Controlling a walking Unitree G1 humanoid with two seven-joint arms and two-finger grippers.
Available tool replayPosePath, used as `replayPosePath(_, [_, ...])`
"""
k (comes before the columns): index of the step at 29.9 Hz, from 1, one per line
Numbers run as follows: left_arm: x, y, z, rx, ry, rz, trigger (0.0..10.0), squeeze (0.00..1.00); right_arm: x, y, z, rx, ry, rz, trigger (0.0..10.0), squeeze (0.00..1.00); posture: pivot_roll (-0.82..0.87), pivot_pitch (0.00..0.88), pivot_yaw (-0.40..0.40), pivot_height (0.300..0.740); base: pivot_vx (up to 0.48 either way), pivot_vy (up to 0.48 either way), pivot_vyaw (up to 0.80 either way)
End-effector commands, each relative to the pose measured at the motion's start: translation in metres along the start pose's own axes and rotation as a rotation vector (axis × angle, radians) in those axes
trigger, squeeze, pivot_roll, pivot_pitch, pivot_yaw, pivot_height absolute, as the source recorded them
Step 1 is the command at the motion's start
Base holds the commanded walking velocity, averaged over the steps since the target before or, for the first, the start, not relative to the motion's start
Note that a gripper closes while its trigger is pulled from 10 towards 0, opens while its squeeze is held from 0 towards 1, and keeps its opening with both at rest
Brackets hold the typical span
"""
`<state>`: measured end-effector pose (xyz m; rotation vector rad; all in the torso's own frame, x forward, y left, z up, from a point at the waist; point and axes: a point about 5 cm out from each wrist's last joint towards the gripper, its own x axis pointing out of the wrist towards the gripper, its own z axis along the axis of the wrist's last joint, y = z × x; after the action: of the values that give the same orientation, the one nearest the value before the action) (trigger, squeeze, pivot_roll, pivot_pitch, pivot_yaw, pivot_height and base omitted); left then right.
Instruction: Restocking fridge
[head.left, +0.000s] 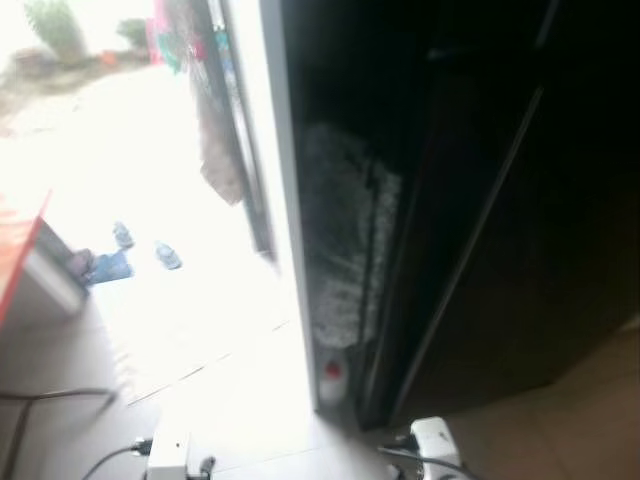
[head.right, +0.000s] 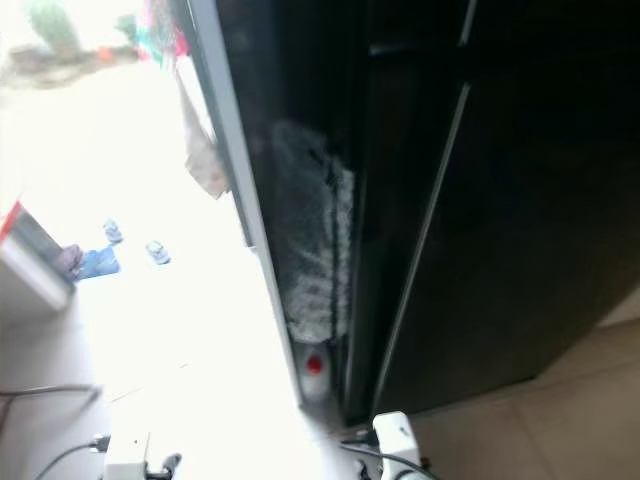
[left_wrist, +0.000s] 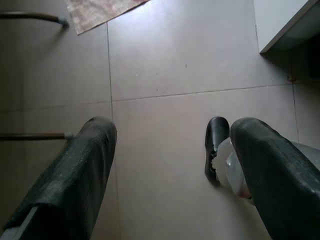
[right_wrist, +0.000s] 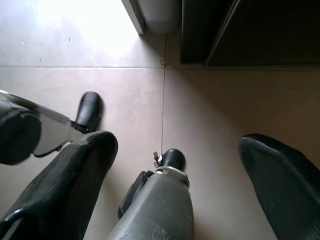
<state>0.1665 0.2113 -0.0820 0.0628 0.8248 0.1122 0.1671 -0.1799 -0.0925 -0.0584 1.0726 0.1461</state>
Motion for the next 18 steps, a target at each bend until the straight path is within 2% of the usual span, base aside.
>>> replayPosePath(1, [-0.0004, 0.0055, -0.0016, 0.009, 0.014, 0.015, 10.0, 0.00, 0.0018, 0.0084, 0.0041, -0.003, -0.009, 0.024, 10.0, 0.00, 0.02, 0.103, 0.012, 0.740, 0.000, 0.000, 0.80])
replayPosePath(18, [0.0000, 0.0020, -0.0009, 0.004, 0.011, 0.010, 10.0, 0.00, 0.0016, 0.0081, 0.0030, -0.018, -0.001, 0.030, 10.0, 0.00, 0.02, 0.109, 0.006, 0.740, 0.000, 0.000, 0.80])
